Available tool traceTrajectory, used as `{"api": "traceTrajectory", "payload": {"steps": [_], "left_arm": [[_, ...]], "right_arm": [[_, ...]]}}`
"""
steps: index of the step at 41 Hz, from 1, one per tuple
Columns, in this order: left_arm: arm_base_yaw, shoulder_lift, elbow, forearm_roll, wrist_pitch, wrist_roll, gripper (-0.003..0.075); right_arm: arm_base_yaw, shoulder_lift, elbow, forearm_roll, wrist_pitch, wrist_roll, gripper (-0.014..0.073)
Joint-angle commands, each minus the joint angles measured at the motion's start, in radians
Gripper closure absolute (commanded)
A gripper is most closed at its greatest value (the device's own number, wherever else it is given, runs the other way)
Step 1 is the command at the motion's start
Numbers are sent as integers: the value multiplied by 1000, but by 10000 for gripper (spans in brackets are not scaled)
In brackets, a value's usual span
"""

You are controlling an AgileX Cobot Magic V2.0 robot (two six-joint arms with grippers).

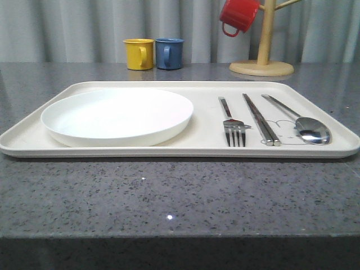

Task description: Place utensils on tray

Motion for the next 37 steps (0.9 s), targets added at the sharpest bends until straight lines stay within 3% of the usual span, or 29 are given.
{"api": "traceTrajectory", "payload": {"steps": [1, 37], "left_arm": [[-6, -24, -2, -7, -75, -7, 738], [-6, -24, -2, -7, -75, -7, 738]], "right_arm": [[-5, -18, -1, -16, -100, 34, 662], [-5, -17, -1, -66, -100, 39, 662]]}}
